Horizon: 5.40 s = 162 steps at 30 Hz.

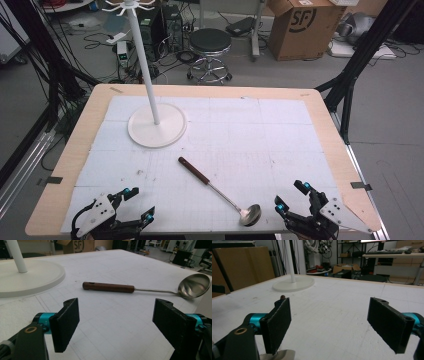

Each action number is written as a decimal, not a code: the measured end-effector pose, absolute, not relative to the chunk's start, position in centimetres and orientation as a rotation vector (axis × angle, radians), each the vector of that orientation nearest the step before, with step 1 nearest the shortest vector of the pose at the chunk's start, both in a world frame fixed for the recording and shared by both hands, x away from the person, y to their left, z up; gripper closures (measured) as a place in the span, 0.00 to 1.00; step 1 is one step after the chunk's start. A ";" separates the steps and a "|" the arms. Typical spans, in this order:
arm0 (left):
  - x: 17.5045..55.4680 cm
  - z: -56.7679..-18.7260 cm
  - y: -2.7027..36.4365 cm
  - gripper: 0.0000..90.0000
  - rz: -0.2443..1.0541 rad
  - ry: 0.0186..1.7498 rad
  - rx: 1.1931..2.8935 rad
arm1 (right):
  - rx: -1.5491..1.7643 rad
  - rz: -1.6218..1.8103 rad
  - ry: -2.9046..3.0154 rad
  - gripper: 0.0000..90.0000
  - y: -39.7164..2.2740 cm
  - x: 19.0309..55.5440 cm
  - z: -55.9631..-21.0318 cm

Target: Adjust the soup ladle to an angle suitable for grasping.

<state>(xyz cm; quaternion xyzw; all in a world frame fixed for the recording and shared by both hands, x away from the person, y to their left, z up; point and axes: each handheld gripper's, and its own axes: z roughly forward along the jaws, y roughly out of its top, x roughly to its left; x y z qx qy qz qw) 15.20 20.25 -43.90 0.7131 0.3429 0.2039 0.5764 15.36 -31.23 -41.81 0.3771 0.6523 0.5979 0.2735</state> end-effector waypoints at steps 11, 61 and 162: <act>15.2 -43.9 20.1 0.25 0.482 0.802 1.664 | 1.034 1.628 1.761 0.22 -31.5 16.0 -42.3; 14.6 -43.8 20.5 0.24 0.481 0.771 1.641 | 0.883 0.763 3.048 1.00 -10.5 28.1 -38.6; 13.9 -43.8 20.8 0.24 0.469 0.769 1.632 | 0.806 0.504 3.037 1.00 4.0 34.2 -41.5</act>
